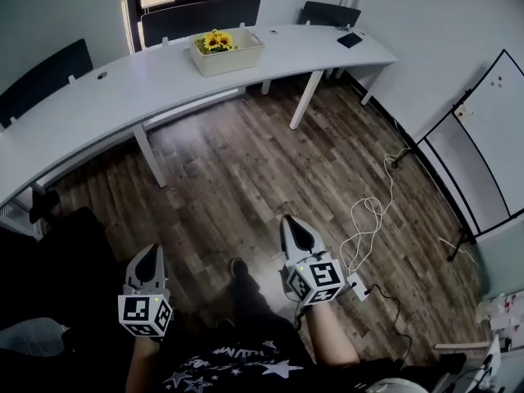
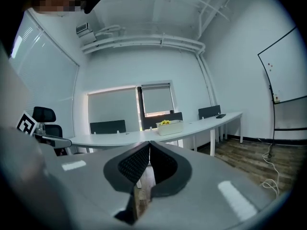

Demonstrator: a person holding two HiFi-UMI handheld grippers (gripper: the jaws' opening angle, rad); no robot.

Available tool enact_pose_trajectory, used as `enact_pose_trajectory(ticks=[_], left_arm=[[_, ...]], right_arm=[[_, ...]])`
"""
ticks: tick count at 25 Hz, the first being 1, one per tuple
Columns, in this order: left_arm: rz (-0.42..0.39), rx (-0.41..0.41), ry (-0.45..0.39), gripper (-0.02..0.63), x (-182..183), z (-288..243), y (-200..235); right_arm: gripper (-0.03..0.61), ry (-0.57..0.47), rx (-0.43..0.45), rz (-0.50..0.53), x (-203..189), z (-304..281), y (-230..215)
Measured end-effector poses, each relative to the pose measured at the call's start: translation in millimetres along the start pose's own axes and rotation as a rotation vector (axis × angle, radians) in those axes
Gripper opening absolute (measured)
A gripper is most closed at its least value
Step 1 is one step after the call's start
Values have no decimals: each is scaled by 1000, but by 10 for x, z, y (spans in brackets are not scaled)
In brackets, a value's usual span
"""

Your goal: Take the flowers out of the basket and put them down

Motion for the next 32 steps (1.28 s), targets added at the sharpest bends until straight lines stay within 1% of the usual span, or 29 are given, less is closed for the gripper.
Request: enact_pose_trajectory(ticks=[4,9,15,17,20,21,24,26,29,32], left_arm=[[3,8,15,9,92,-394,29],[-22,-1,-1,9,385,-1015,-13],[-30,-10,-20,9,775,-1717,-135],[-14,-12,-20,9,840,-1949,-148],[51,16,-41,9,941,-2195,-92],[62,26,-48,9,980,-2255,-66],[42,47,-54,9,1048,-2390,19],[44,57,-49,9,1036,-2454,75],[53,55,-36,9,1023,-2560,124],[27,48,-20,9,1025,-2788,225]], right_arm=[[3,26,19,0,37,-350,-229],[3,0,3,-30,297,-839,-696],[3,-16,33,-34,623,-1351,-1162],[3,-22,36,-26,686,-1516,-1323],[3,-21,42,-29,736,-1715,-1522],[3,-22,47,-32,753,-1773,-1567],[3,-19,59,-28,776,-1947,-1639],[3,-13,61,-26,772,-2052,-1660],[3,1,71,-24,774,-2192,-1669],[3,27,66,-22,733,-2403,-1695]])
Point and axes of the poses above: the fingertips, and each gripper's own axes: z backward along the fingers, y to its left, x out of its top, the point moved 2 cm from there along z, backward along the fingers, and after that the axes turned 5 degrees about -z, right-handed, at the moved point
